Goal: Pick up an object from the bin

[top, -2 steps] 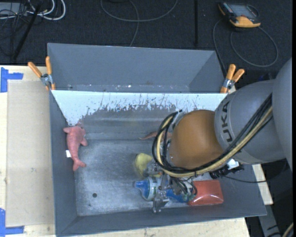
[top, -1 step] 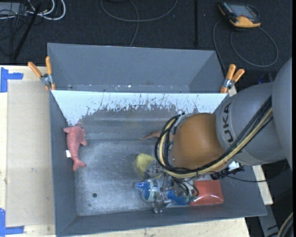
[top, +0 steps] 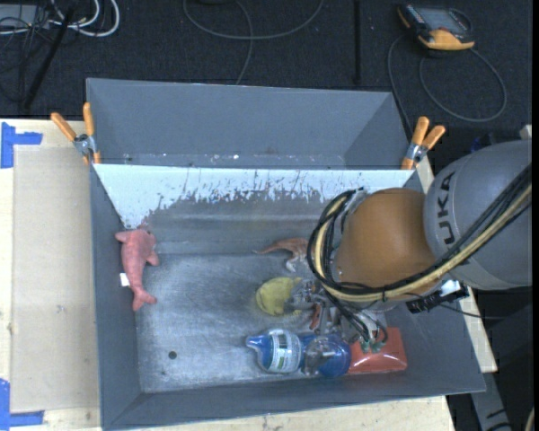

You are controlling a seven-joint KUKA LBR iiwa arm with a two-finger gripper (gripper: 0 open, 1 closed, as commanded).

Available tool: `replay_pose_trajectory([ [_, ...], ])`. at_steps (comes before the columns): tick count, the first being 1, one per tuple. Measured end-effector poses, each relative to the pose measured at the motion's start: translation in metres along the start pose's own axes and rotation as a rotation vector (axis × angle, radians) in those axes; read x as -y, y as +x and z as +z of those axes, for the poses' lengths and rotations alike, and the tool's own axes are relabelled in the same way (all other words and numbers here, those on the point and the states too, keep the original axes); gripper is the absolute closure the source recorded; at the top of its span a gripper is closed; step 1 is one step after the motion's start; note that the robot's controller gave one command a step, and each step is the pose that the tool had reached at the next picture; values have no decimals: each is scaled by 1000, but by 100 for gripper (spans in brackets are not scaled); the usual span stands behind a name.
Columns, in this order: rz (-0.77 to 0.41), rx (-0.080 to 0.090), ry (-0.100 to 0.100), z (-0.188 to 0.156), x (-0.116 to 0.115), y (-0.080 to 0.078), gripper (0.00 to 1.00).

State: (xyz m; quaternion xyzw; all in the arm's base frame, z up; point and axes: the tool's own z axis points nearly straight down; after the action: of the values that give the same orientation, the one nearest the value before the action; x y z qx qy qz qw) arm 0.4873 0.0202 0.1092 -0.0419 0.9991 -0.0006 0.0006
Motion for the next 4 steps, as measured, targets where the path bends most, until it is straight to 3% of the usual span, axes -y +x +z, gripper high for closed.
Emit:
replay_pose_trajectory([
  [1, -87, 2, -1, 30, -7, 8, 0],
  [2, 177, -9, 2, 35, -8, 7, 100],
  [4, 178, -7, 1, 32, -8, 8, 100],
])
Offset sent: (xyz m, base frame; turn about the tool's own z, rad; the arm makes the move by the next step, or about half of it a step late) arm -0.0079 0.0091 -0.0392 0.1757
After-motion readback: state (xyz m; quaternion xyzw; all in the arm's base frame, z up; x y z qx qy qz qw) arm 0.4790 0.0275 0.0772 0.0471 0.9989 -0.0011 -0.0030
